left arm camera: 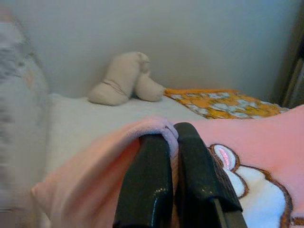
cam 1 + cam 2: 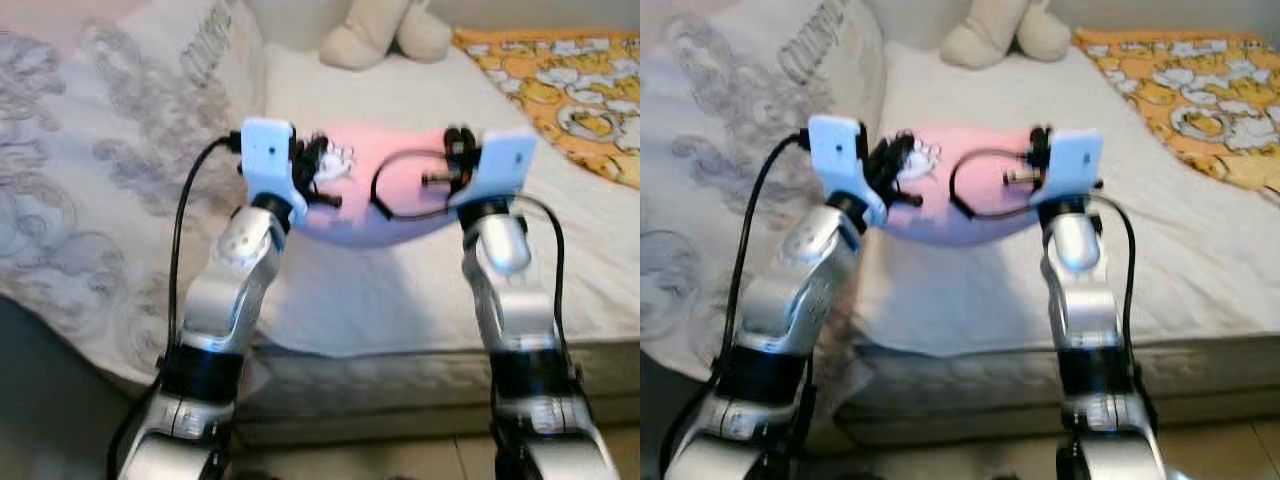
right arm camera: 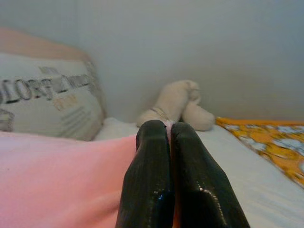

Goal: Clean up the room

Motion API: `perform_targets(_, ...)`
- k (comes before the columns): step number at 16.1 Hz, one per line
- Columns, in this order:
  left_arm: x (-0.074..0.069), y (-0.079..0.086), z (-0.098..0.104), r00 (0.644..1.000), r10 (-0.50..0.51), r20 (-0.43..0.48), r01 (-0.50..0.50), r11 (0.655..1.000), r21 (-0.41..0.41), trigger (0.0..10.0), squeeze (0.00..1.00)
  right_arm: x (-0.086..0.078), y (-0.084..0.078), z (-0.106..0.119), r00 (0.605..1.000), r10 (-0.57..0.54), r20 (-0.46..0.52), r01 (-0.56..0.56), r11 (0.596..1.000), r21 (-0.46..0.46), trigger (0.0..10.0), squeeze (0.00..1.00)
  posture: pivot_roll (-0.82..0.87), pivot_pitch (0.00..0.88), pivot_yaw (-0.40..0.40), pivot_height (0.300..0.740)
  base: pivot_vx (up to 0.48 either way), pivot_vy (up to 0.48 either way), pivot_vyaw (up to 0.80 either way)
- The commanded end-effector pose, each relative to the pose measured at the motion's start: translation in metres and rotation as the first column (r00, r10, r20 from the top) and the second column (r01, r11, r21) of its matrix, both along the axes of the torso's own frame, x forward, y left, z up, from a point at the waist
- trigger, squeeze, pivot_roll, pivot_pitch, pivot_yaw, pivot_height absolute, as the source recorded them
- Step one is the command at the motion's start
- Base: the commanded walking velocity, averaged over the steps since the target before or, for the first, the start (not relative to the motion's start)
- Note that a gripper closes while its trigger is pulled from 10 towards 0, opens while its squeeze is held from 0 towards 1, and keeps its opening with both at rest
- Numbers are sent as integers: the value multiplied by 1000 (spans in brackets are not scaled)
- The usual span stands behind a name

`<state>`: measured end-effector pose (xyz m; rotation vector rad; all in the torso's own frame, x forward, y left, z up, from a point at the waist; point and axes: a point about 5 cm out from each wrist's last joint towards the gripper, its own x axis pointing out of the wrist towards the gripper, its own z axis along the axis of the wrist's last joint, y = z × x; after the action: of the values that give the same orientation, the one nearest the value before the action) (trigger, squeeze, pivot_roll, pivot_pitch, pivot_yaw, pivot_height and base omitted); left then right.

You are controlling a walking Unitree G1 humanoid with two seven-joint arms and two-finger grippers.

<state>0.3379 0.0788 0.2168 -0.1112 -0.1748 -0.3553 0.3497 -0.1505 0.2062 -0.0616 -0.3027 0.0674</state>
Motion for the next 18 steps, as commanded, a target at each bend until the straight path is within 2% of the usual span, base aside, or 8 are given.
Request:
perform_targets(1,18,34,-1,989,148,-9,-148,989,-13,10000,0,13,-4,0,1000,11,-18,-10,1000,18,10000,0,-23,0,12,740,0,480,0)
perform_targets(3,32,36,-4,987,154,-35,-154,988,2,10000,0,27,1,-4,998,37,-59,-35,998,43,10000,0,-8,21,5,740,0,0,0)
perform_targets(5,44,37,-6,983,177,-45,-175,984,43,10000,0,37,6,-6,994,64,-89,-62,998,26,10000,0,3,111,0,740,0,0,0)
perform_targets(8,62,36,-33,960,241,-139,-229,968,99,10000,0,48,11,-35,964,95,-250,-96,995,10,10000,0,-8,256,-3,740,0,0,0)
perform_targets(9,62,35,-38,957,249,-151,-235,966,104,10000,0,47,10,-41,958,87,-272,-91,996,-1,10000,0,-14,264,-1,740,0,0,0)
perform_targets(12,50,21,-79,923,262,-283,-237,964,119,10000,0,32,-2,-89,898,27,-440,-68,995,-76,10000,0,-36,271,-1,740,0,0,0)
perform_targets(17,36,-13,-101,920,198,-338,-181,980,83,10000,0,25,-25,-103,869,-33,-493,2,998,-63,10000,0,-46,255,-3,740,0,0,0)
perform_targets(18,36,-13,-101,926,182,-330,-165,983,77,10000,1000,26,-26,-102,872,-45,-487,20,998,-58,10000,635,-50,250,-3,740,0,0,0)
